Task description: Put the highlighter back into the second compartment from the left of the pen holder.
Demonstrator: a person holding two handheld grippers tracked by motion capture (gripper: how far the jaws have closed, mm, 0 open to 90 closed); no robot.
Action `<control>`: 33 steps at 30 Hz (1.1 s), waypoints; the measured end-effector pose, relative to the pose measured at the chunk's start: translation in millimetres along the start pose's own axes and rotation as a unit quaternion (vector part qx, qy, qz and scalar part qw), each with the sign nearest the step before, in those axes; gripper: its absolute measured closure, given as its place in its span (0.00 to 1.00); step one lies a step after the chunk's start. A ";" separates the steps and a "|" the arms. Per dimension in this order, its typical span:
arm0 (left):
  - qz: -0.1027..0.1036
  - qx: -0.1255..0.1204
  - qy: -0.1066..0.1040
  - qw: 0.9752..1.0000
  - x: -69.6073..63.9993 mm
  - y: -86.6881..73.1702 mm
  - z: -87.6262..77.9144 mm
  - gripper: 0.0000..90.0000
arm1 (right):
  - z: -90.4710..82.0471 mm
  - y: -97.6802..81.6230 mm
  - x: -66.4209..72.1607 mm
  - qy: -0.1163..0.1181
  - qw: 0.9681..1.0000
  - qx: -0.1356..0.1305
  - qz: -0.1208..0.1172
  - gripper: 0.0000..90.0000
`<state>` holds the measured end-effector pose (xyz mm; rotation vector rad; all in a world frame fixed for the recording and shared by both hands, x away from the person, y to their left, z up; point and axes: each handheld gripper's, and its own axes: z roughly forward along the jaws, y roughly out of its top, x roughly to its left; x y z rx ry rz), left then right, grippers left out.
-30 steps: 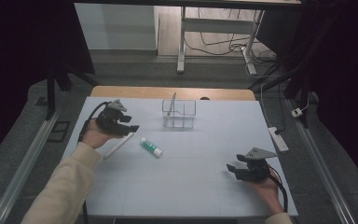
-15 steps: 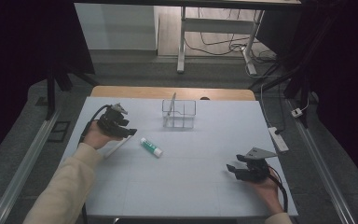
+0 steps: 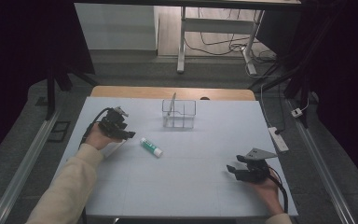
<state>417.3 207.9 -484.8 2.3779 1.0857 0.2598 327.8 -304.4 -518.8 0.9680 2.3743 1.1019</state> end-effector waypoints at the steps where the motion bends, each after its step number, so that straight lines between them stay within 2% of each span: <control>1: -0.001 0.003 0.001 1.000 0.3 0.0 1.5 0.45 | -0.7 0.0 0.0 -0.002 1.000 0.000 0.000 0.41; 7: -0.010 0.016 0.007 1.000 2.3 -0.4 8.5 0.41 | -0.9 0.2 1.7 -0.001 1.000 -0.004 0.002 0.41; 13: -0.012 0.030 0.009 0.999 3.8 -2.0 16.9 0.41 | -1.4 0.6 1.0 -0.002 1.000 -0.002 0.000 0.41; 23: -0.008 0.058 0.007 0.998 3.9 -2.0 29.5 0.50 | -1.2 1.1 1.8 0.000 1.000 -0.001 -0.006 0.41; 33: -0.015 0.066 -0.011 0.998 9.0 -4.5 35.0 0.62 | -2.2 -0.3 1.6 -0.008 1.000 0.003 -0.009 0.41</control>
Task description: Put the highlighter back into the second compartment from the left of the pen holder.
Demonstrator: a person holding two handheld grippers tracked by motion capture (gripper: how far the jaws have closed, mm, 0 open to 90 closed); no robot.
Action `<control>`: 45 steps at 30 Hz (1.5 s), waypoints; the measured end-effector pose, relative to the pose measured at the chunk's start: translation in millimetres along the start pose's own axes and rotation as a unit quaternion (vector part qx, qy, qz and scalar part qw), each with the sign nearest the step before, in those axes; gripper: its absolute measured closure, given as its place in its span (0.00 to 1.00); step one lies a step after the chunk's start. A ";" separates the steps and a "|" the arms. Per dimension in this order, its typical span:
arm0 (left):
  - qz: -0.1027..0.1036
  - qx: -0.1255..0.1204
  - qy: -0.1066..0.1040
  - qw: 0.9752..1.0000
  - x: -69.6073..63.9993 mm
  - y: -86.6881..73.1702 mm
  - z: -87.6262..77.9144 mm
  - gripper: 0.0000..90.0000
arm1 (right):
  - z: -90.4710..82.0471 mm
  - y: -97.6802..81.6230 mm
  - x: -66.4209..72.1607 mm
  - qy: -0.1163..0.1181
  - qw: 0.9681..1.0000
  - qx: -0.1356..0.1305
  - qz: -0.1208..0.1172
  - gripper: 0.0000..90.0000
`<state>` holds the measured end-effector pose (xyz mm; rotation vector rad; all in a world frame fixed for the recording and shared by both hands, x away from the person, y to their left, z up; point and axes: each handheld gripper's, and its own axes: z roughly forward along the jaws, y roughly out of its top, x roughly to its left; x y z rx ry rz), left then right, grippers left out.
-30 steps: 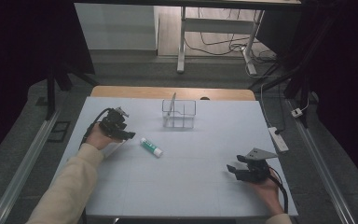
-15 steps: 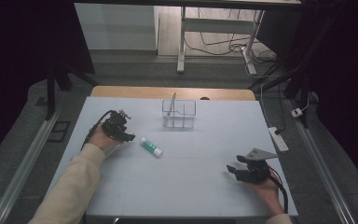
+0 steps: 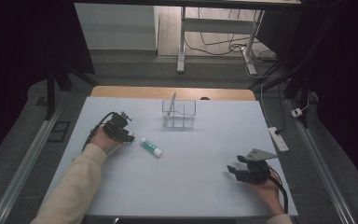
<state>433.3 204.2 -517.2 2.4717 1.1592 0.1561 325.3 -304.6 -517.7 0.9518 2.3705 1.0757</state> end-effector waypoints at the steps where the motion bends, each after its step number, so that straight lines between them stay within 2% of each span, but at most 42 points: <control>1: -0.002 -0.002 -0.001 1.000 0.7 -0.4 0.0 0.63 | -0.2 -0.1 -0.1 0.000 1.000 0.000 0.000 0.41; 15: -0.013 -0.004 0.008 1.000 5.2 -1.9 -0.7 0.86 | -0.9 -0.4 -0.6 -0.003 1.000 0.003 0.000 0.41; 21: -0.017 -0.001 0.008 1.000 5.3 -1.1 -0.8 0.87 | -1.2 -0.6 -1.2 -0.005 1.000 0.005 -0.002 0.41; 28: -0.010 -0.006 0.010 1.000 4.9 -2.1 -1.3 0.87 | -0.2 -1.1 -1.0 -0.007 1.000 0.006 -0.004 0.41; 34: -0.014 -0.030 0.006 0.999 6.7 -4.1 -9.4 0.87 | -0.8 -1.5 -2.3 -0.010 1.000 0.010 -0.004 0.41; 45: -0.006 -0.067 0.008 0.998 3.6 -8.2 -31.7 0.87 | -1.0 -1.7 -2.9 -0.009 1.000 0.005 -0.001 0.41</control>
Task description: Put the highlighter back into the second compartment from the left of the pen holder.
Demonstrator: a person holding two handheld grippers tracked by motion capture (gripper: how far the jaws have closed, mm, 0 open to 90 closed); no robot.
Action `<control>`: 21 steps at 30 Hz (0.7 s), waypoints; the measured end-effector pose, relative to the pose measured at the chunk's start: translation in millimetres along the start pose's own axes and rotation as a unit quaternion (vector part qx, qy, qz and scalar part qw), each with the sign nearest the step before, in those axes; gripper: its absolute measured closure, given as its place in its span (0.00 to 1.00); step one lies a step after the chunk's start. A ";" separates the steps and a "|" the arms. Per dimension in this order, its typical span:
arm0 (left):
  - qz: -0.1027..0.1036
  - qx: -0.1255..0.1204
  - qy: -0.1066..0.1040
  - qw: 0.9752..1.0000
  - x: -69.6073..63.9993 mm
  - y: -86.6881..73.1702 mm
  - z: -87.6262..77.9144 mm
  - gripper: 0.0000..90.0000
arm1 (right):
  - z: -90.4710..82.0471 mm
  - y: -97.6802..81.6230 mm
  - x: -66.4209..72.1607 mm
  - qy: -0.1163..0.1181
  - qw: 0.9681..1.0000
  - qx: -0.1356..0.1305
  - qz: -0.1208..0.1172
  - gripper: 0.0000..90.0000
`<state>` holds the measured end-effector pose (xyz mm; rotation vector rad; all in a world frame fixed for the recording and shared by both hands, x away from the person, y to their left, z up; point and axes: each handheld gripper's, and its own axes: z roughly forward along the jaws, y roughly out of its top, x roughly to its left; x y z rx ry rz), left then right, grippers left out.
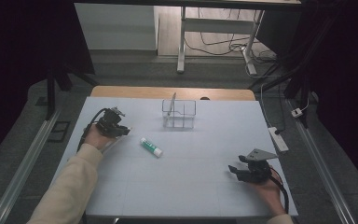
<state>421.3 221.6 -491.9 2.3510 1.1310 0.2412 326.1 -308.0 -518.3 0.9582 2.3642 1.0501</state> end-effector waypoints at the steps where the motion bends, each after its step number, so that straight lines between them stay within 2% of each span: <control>1: 0.001 -0.004 0.000 1.000 -0.2 -0.2 -1.9 0.87 | -0.1 0.0 -0.1 0.000 1.000 0.000 0.000 0.41; 21: -0.002 -0.047 -0.002 0.999 -2.5 -2.4 -25.3 0.87 | -0.2 -0.3 -0.5 -0.002 1.000 0.002 0.001 0.41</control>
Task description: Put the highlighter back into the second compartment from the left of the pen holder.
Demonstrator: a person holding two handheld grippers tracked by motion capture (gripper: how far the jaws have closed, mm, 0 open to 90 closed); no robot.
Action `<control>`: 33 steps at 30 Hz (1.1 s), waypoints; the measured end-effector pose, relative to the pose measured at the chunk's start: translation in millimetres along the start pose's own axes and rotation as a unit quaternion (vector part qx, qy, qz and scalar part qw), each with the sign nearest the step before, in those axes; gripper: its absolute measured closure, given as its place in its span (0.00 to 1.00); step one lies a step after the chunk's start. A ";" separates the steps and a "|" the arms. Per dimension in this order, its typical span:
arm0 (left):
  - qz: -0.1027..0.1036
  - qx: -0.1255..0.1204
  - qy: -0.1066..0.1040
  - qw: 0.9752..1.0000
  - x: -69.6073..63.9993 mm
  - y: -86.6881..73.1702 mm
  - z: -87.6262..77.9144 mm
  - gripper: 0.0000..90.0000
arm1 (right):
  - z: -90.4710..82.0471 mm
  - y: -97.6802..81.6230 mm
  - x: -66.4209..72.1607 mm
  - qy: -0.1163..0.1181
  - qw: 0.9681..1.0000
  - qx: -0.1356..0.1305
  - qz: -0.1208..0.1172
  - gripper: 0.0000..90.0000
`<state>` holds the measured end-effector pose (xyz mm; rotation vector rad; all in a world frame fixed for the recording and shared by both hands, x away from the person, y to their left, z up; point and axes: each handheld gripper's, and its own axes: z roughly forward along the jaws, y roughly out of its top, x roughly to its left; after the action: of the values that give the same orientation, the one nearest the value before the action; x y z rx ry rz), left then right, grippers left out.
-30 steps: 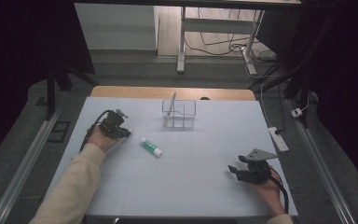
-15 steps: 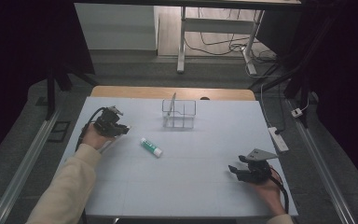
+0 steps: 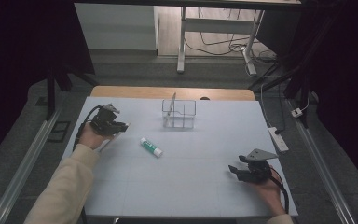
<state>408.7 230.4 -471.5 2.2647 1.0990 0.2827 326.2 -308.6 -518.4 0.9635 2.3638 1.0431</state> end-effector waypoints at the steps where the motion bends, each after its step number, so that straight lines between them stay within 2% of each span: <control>1: -0.001 -0.003 -0.001 1.000 0.2 0.1 -0.6 0.87 | 0.0 0.0 0.0 -0.001 1.000 0.000 0.000 0.41; 14: -0.005 -0.037 -0.010 0.999 -3.9 5.8 -9.4 0.87 | -0.2 -0.5 -1.1 -0.001 1.000 0.000 0.001 0.41; 21: 0.004 -0.054 -0.018 0.998 -10.8 15.0 -14.9 0.87 | -0.4 -0.7 -1.5 -0.002 1.000 0.001 0.002 0.41; 26: 0.010 -0.076 -0.026 0.997 -17.4 23.2 -21.3 0.87 | -0.7 -0.8 -1.5 -0.002 1.000 0.000 0.002 0.41; 33: 0.006 -0.112 -0.033 0.993 -23.4 35.0 -29.3 0.87 | -0.2 -1.0 -1.6 -0.002 1.000 0.002 0.001 0.41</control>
<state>403.8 208.0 -425.6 2.0675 0.9681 0.3180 326.7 -310.3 -518.9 0.9680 2.3634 1.0369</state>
